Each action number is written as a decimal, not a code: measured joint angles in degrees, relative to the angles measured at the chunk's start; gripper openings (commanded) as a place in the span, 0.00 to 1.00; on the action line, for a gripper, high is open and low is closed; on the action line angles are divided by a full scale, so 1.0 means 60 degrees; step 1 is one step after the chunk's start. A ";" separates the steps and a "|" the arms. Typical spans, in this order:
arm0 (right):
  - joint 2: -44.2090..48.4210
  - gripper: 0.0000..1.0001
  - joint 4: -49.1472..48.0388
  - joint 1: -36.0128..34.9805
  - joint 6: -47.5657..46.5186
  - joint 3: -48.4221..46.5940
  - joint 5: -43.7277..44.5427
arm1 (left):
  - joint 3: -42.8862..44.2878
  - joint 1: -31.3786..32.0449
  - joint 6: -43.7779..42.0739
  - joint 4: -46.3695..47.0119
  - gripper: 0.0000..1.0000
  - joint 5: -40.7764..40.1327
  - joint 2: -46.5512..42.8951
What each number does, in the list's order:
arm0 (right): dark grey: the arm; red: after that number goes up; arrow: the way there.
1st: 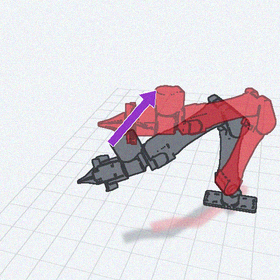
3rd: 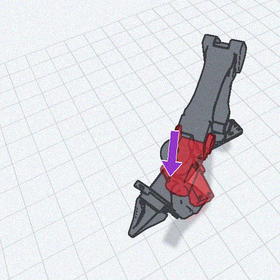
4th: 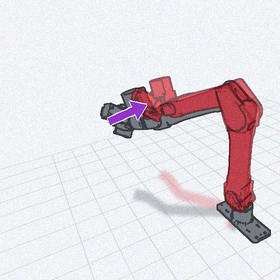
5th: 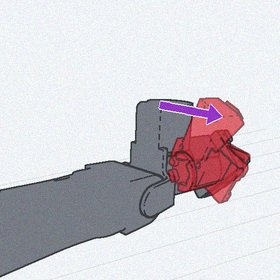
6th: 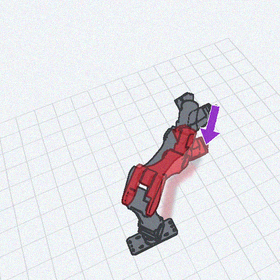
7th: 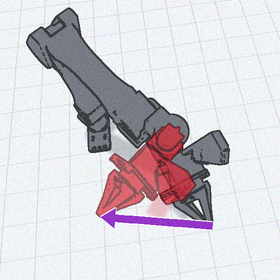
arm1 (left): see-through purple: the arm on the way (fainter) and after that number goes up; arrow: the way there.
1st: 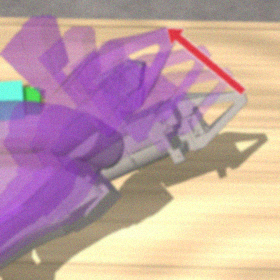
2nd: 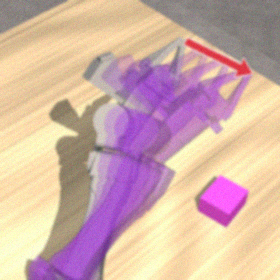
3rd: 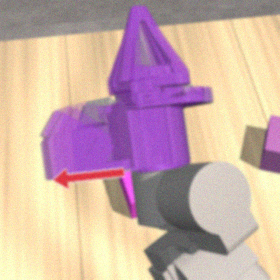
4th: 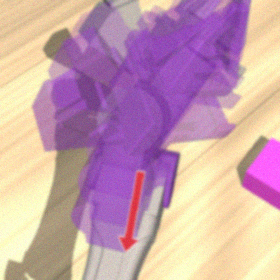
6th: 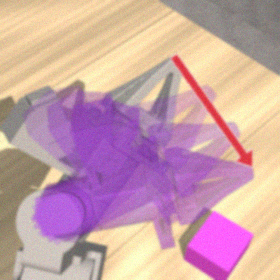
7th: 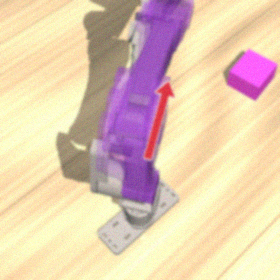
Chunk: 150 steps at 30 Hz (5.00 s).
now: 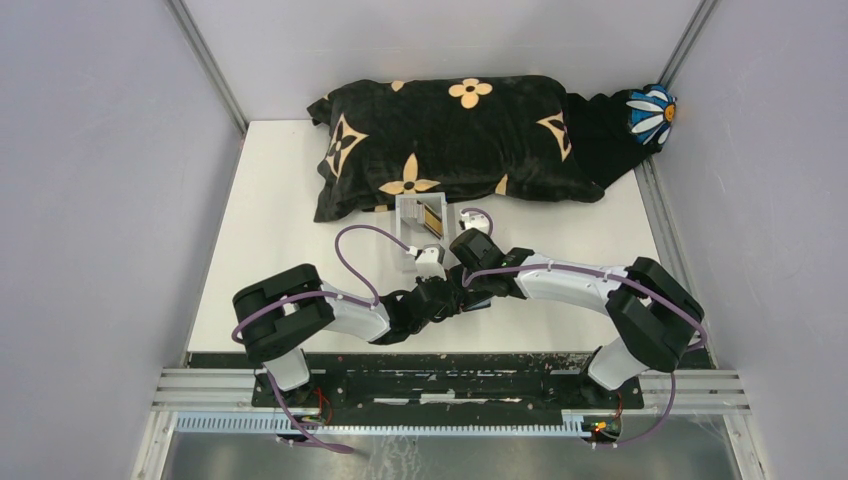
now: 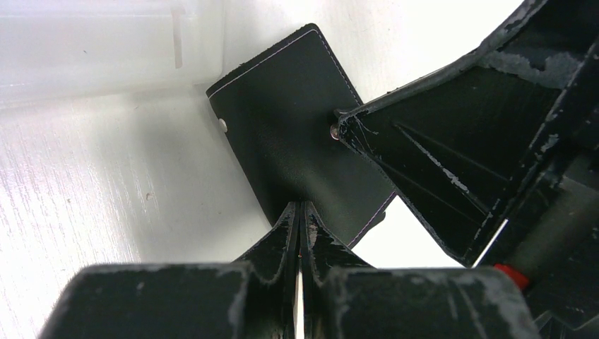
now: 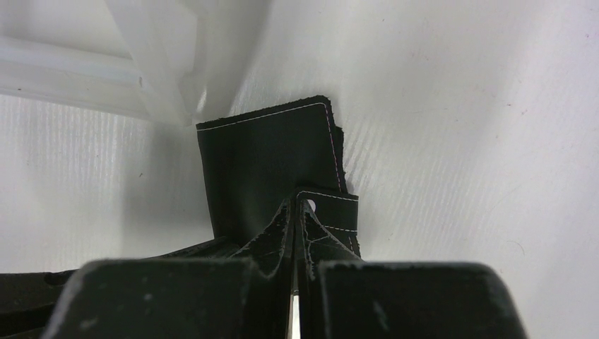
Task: Put the credit cards into the card holder
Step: Close the card holder at the center of the board.
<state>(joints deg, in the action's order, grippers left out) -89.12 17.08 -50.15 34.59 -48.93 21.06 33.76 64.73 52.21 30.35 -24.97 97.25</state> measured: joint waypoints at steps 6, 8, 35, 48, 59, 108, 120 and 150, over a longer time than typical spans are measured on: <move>-0.0098 0.01 -0.0117 0.0000 0.0000 0.0000 0.0025 | 0.0000 -0.0007 0.0000 0.0004 0.06 0.0004 0.0000; -0.0106 0.01 -0.0131 0.0000 0.0000 0.0000 0.0033 | 0.0000 -0.0007 0.0000 0.0004 0.06 0.0004 0.0000; 0.0364 0.01 -0.1239 -0.0029 0.0594 0.0940 0.0004 | 0.0000 -0.0025 0.0000 0.0113 0.06 0.0018 0.0058; 0.0678 0.01 -0.1953 -0.0007 0.0965 0.1592 0.0066 | 0.0000 -0.0025 0.0000 0.0186 0.06 0.0015 0.0098; 0.0925 0.01 -0.2936 0.0918 0.1271 0.2167 -0.1279 | 0.0000 -0.0062 0.0004 0.0266 0.06 0.0080 0.0135; 0.0412 0.01 -0.6320 0.3140 0.2590 0.3628 -0.5013 | 0.1293 -0.0758 -0.1541 -0.0849 0.19 0.0284 -0.1129; -0.0044 0.01 -0.6954 0.3337 0.2677 0.3654 -0.5326 | 0.1290 -0.1184 -0.1534 0.0084 0.14 0.1617 -0.0233; -0.0280 0.01 -0.7570 0.3734 0.2911 0.3719 -0.5501 | 0.1625 -0.0885 -0.2714 -0.0222 0.13 0.0922 -0.1344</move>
<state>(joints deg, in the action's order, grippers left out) -90.80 -28.34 -27.75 52.05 -26.61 -11.94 43.51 59.42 35.92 29.02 -19.44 89.19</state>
